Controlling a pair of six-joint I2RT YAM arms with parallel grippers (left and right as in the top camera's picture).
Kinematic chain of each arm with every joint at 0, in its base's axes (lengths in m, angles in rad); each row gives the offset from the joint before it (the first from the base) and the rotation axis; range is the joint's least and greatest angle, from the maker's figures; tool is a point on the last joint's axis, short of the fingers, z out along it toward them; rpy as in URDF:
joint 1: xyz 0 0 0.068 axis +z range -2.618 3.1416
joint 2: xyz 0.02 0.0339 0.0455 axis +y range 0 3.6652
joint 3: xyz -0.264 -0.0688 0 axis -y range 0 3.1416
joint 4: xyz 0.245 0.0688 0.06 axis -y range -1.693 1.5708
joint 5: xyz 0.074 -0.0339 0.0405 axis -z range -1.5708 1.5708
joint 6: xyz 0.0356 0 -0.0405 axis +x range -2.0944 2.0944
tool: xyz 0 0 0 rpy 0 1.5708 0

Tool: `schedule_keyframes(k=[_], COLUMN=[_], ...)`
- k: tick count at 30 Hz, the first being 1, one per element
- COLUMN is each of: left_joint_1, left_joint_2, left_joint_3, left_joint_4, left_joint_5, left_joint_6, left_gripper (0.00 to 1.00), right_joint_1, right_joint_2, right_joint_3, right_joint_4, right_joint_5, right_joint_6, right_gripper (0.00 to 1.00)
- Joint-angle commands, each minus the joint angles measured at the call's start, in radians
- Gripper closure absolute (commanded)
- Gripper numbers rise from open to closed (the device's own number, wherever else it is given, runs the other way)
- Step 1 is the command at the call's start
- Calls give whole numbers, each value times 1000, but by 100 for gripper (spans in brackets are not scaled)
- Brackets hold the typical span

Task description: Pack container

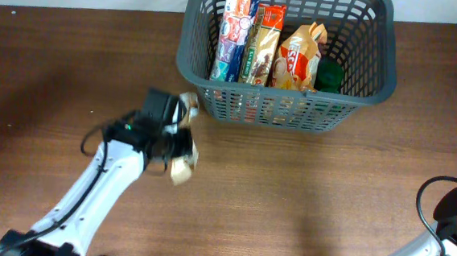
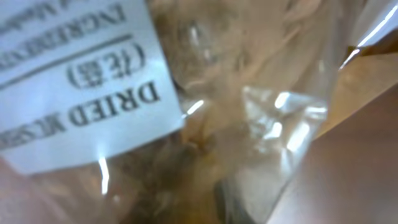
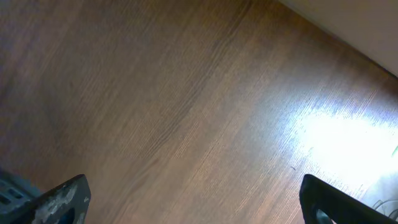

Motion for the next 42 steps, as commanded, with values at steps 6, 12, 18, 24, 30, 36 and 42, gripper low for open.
schedule_keyframes(k=[6, 12, 18, 24, 30, 36, 42], left_joint_1=[2, 2, -14, -53, -126, -168, -138], left_joint_2=[-98, -108, -108, -61, 59, 182, 190], left_joint_3=[445, 703, 779, 779, 779, 779, 780], left_joint_4=[-83, -185, -160, -99, 45, 96, 63], left_joint_5=[-381, -548, -510, -389, -253, -229, -301], left_joint_6=[53, 143, 157, 161, 192, 201, 201], left_gripper=[98, 98, 98, 98, 98, 98, 93], right_joint_1=[-3, -3, -3, -3, -3, -3, -3], right_joint_2=[3, 3, 3, 3, 3, 3, 3], right_joint_3=[-2, -2, -2, -2, -2, -2, -2], right_joint_4=[1, 0, 1, 1, 0, 0, 1], right_joint_5=[2, 2, 2, 2, 2, 2, 2], right_joint_6=[8, 8, 8, 8, 8, 8, 8], right_gripper=[1, 1, 1, 1, 1, 1, 1])
